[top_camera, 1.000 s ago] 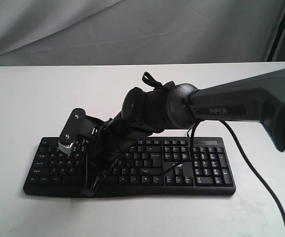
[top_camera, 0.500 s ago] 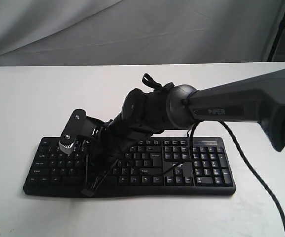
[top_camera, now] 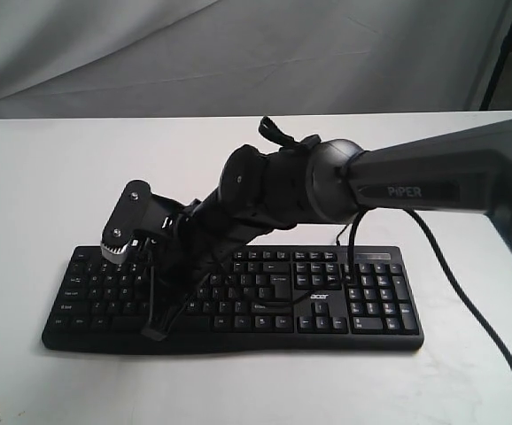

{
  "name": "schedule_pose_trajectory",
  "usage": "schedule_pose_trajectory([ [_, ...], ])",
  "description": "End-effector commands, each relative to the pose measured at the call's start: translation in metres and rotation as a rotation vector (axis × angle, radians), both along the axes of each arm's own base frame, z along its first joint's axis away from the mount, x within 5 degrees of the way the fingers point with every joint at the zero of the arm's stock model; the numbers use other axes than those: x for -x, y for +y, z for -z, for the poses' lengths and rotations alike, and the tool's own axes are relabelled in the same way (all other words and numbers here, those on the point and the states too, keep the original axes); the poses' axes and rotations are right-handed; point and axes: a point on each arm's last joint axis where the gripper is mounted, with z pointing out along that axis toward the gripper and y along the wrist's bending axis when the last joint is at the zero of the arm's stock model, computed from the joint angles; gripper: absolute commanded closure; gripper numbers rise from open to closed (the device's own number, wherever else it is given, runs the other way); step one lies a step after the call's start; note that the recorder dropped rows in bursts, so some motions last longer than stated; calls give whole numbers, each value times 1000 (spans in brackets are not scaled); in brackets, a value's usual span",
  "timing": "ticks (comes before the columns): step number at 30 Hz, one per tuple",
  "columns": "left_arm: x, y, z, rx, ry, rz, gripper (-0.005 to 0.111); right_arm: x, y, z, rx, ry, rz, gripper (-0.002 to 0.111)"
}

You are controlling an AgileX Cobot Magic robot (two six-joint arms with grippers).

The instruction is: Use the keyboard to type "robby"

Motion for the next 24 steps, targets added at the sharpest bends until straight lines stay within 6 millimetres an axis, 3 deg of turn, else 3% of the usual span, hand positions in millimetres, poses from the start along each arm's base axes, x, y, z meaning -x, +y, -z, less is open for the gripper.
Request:
schedule_pose_trajectory([
  [1,0,0,1,-1,-5,6,107,-5,-2,-6,-3,-37,7,108],
  [16,0,0,1,-1,-5,6,107,-20,-16,-5,-4,-42,40,108],
  [24,0,0,1,-1,-5,6,107,-30,-7,-6,-23,-6,27,108],
])
